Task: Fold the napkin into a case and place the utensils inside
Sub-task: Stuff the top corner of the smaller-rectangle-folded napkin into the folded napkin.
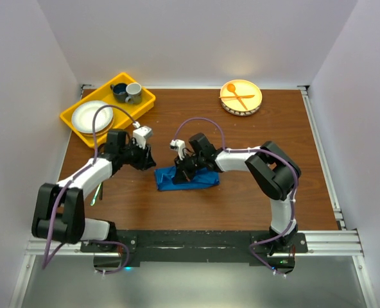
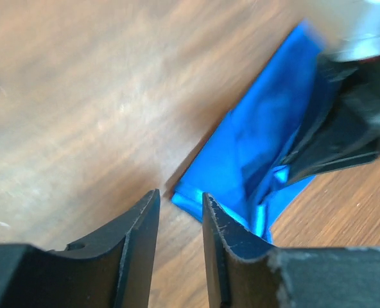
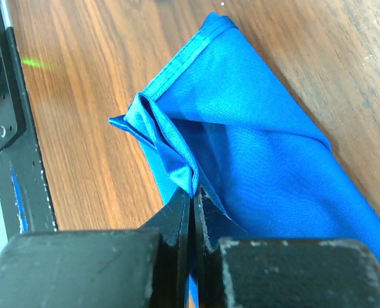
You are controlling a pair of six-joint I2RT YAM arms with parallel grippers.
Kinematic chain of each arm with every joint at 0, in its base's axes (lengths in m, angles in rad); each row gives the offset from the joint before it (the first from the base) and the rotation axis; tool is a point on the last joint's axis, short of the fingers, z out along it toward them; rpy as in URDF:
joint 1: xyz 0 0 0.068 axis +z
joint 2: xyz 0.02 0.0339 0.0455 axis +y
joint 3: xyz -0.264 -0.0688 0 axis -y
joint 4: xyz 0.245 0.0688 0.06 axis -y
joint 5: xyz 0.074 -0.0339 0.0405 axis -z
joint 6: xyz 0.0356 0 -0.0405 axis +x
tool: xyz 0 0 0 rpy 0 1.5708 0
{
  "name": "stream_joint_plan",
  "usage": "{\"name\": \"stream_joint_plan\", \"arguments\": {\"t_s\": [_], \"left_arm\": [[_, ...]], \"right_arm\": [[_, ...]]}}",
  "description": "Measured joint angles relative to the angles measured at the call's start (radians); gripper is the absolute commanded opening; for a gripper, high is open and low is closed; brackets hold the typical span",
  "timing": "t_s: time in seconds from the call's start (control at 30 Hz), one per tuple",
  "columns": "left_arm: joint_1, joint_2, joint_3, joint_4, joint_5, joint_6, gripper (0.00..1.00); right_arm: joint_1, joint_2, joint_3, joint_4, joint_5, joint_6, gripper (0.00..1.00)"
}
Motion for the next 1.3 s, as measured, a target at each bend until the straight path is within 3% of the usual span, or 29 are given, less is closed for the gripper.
{"name": "stream_joint_plan", "arguments": {"t_s": [0.23,0.67,1.07,1.3], "left_arm": [[-0.031,-0.117,-0.077,0.100,0.050,0.089,0.30],[-0.140,-0.108,-0.169,0.164,0.024,0.308,0.29],[-0.201,-0.035,-0.169,0.182,0.026,0.365,0.28],[-0.225,0.015,-0.169,0.182,-0.036,0.391,0.10]], "right_arm": [[0.000,0.000,-0.001,0.025,0.011,0.034,0.00],[-0.003,0.000,-0.011,0.049,0.010,0.077,0.00],[-0.007,0.001,-0.011,0.051,0.011,0.090,0.00],[-0.008,0.008,-0.011,0.051,0.009,0.110,0.00]]}}
